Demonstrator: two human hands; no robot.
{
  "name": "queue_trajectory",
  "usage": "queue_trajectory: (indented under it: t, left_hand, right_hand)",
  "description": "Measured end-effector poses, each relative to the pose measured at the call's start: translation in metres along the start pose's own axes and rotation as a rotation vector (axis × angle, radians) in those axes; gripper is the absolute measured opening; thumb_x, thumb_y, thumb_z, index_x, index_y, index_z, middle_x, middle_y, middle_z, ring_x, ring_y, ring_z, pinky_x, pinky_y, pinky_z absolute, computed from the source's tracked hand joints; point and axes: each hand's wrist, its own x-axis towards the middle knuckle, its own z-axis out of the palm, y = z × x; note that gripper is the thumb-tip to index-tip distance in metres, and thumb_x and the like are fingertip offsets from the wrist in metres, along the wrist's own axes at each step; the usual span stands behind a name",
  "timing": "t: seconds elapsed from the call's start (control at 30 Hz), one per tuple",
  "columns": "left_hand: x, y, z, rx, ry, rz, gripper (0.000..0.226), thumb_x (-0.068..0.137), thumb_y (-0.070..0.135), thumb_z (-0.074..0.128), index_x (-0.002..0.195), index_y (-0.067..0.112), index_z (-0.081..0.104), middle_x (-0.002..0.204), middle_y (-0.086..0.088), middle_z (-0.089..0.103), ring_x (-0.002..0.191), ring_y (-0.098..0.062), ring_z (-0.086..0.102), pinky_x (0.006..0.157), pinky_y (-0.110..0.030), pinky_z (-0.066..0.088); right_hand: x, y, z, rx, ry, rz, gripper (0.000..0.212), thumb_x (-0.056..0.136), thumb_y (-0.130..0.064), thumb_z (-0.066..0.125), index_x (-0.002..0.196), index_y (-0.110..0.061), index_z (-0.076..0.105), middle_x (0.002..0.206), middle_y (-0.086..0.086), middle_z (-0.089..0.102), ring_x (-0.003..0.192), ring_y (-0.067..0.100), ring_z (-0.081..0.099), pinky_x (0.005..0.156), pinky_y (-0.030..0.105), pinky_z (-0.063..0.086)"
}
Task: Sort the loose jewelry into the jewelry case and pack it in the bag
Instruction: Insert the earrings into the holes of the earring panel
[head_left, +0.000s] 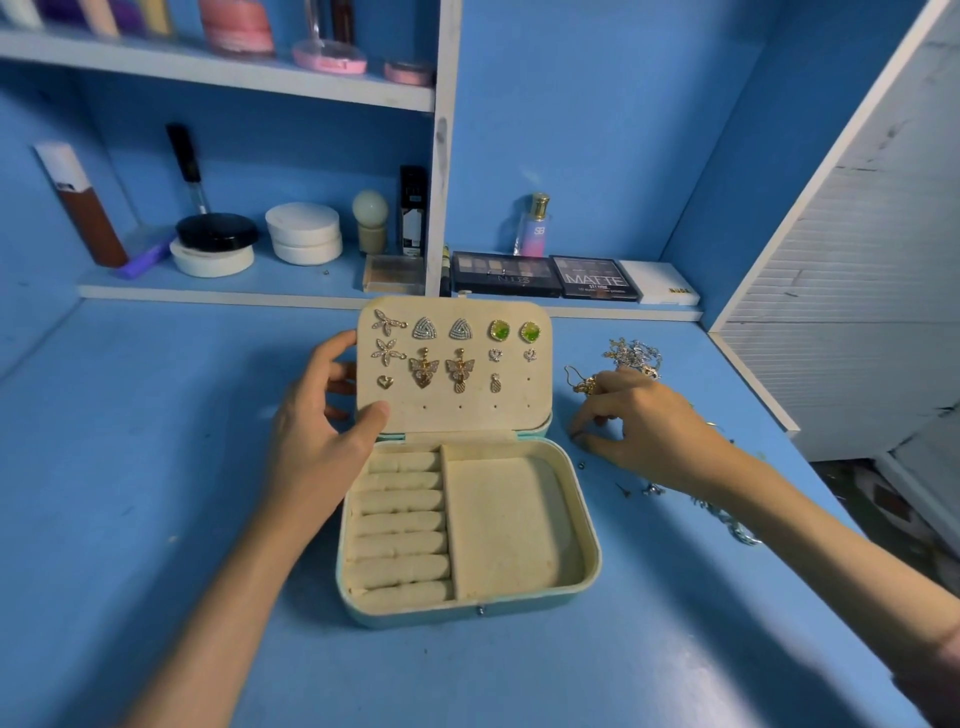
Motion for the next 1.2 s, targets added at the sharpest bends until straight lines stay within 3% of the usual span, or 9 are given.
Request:
queue_trajectory:
  t: [0.17,0.33,0.43,0.53,0.67,0.73,0.83,0.9,1.2]
  left_hand:
    - [-0.001,0.001,-0.002,0.008,0.000,-0.005,0.060,0.083,0.007,0.069,0.119,0.050,0.046,0.108,0.008,0.059,0.096,-0.020,0.058,0.084,-0.047,0.052]
    - [-0.002,0.004,-0.001,-0.014,0.015,-0.012,0.060,0.083,0.006,0.069,0.118,0.049,0.047,0.106,0.007,0.060,0.092,-0.017,0.058,0.082,-0.045,0.053]
    - [-0.005,0.010,-0.001,-0.009,0.036,-0.001,0.057,0.083,0.005,0.069,0.115,0.048,0.050,0.101,0.009,0.060,0.087,-0.016,0.058,0.080,-0.041,0.052]
    - [-0.009,0.017,0.001,-0.002,0.056,-0.022,0.057,0.081,0.010,0.070,0.112,0.052,0.048,0.099,0.013,0.059,0.089,-0.017,0.058,0.083,-0.040,0.052]
    - [-0.023,0.030,0.004,0.126,0.277,0.080,0.051,0.082,0.018,0.067,0.126,0.040,0.052,0.114,0.020,0.055,0.114,-0.016,0.050,0.095,-0.034,0.044]
    - [-0.040,0.056,0.013,-0.187,0.232,-0.039,0.039,0.085,0.003,0.064,0.114,0.028,0.062,0.111,0.014,0.065,0.109,-0.008,0.056,0.089,-0.026,0.046]
    - [-0.062,0.098,0.035,-0.934,-0.080,-0.557,0.032,0.082,0.003,0.054,0.109,0.014,0.066,0.104,-0.002,0.074,0.102,-0.014,0.064,0.082,-0.027,0.047]
    - [-0.067,0.102,0.047,-1.200,-0.154,-0.799,0.031,0.085,0.003,0.049,0.113,0.006,0.063,0.108,-0.012,0.072,0.107,-0.022,0.062,0.087,-0.032,0.047]
    - [-0.061,0.107,0.052,-1.453,-0.009,-0.974,0.021,0.090,0.003,0.045,0.100,0.001,0.063,0.116,-0.017,0.065,0.120,-0.028,0.055,0.108,-0.043,0.038]
  right_hand:
    - [0.014,-0.007,-0.012,0.022,0.071,-0.001,0.006,0.085,-0.013,0.063,0.083,-0.016,0.068,0.076,-0.001,0.055,0.074,0.018,0.050,0.064,0.037,0.048]
    - [0.043,-0.041,-0.042,0.348,0.382,0.005,0.009,0.092,-0.008,0.055,0.088,-0.015,0.058,0.081,-0.014,0.058,0.075,-0.004,0.050,0.064,0.008,0.036]
    - [0.058,-0.066,-0.043,0.414,0.279,-0.068,0.006,0.095,-0.008,0.049,0.096,-0.010,0.054,0.094,-0.003,0.062,0.088,0.008,0.055,0.075,0.012,0.041]
    - [0.065,-0.079,-0.039,0.406,0.161,-0.098,0.011,0.095,-0.006,0.040,0.096,-0.015,0.045,0.097,0.007,0.064,0.084,0.029,0.060,0.074,0.040,0.046]
    - [0.063,-0.080,-0.045,0.417,0.178,-0.101,0.012,0.097,-0.008,0.039,0.093,-0.019,0.041,0.092,0.010,0.066,0.068,0.026,0.057,0.059,0.031,0.043]
    - [0.061,-0.081,-0.048,0.415,0.174,-0.103,0.013,0.098,-0.009,0.039,0.091,-0.021,0.040,0.094,0.008,0.065,0.064,0.024,0.055,0.056,0.031,0.042]
    - [0.055,-0.083,-0.051,0.416,0.167,-0.103,0.014,0.098,-0.009,0.041,0.092,-0.022,0.041,0.096,0.006,0.065,0.064,0.020,0.053,0.058,0.029,0.042]
    - [0.050,-0.083,-0.054,0.416,0.164,-0.105,0.011,0.098,-0.011,0.041,0.093,-0.021,0.041,0.096,0.003,0.066,0.065,0.018,0.051,0.055,0.021,0.038]
    - [0.026,-0.089,-0.066,0.413,0.164,-0.143,0.002,0.098,-0.019,0.044,0.096,-0.018,0.044,0.097,-0.004,0.069,0.064,0.032,0.055,0.059,0.037,0.042]
